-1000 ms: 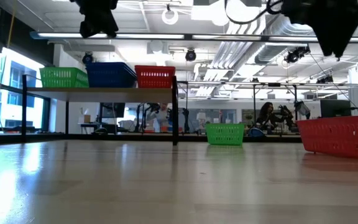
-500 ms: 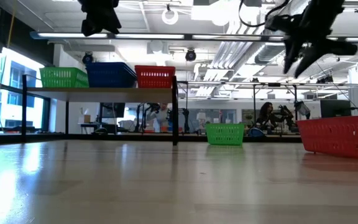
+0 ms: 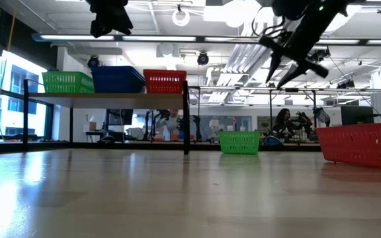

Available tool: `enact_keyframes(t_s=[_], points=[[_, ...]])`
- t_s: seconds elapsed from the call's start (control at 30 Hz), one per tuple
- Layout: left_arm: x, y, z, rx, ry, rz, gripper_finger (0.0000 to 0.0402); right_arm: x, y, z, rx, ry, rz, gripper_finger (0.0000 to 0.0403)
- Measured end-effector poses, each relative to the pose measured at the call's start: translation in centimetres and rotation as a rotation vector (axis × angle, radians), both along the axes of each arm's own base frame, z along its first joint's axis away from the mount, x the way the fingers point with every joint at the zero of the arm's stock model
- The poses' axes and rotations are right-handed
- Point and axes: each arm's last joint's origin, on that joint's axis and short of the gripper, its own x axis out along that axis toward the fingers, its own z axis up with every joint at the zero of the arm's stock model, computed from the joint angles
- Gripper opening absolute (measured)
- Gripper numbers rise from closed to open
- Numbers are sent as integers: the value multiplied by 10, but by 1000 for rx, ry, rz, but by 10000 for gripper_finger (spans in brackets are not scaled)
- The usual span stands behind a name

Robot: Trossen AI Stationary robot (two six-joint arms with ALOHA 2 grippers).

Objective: Stack baskets on shelf by color
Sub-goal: Stack the top green bin on top of the green bin on the shelf

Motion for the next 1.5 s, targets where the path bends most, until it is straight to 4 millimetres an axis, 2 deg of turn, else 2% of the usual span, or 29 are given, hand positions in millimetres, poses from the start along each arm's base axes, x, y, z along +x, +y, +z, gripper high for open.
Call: enact_keyframes(t_s=[0.13, 0.27, 0.53, 1.3, 1.4, 1.5], points=[[1, 1, 0, 12, -4, -6, 81, 10, -22, -9, 13, -27, 30, 152], [1, 1, 0, 14, -4, -7, 81, 16, -40, -23, 50, -22, -21, 155], [1, 1, 0, 34, 4, -22, 81, 27, -60, -57, 160, 49, -21, 139], [1, 1, 0, 27, 1, -16, 81, 47, -76, -116, 301, 134, -50, 137], [1, 1, 0, 15, -3, -3, 81, 48, -76, -120, 319, 137, -55, 124], [1, 1, 0, 13, -3, -2, 81, 48, -77, -122, 323, 139, -54, 89]])
